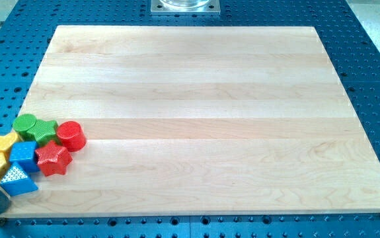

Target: Push the triangle into the red star

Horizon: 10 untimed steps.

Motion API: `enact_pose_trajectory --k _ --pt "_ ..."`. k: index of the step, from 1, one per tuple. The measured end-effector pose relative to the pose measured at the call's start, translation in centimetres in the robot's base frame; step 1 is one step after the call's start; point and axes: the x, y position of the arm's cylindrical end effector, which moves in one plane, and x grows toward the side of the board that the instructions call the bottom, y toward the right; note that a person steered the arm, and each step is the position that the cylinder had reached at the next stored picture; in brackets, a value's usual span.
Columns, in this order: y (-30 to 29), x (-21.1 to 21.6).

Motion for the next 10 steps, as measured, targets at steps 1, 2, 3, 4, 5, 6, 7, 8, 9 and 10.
enact_pose_trajectory --k 1,2,3,4,5,6,7,8,9,10 --pt "0.4 -0.1" --pt "0.5 -0.5" --pt "1.4 -0.4" --pt "2.6 -0.4" --pt "4.6 -0.3" --pt "4.8 0.0" --pt "6.0 0.1" --pt "7.6 0.1" --pt "6.8 -1.8" --pt "5.9 -2.3"
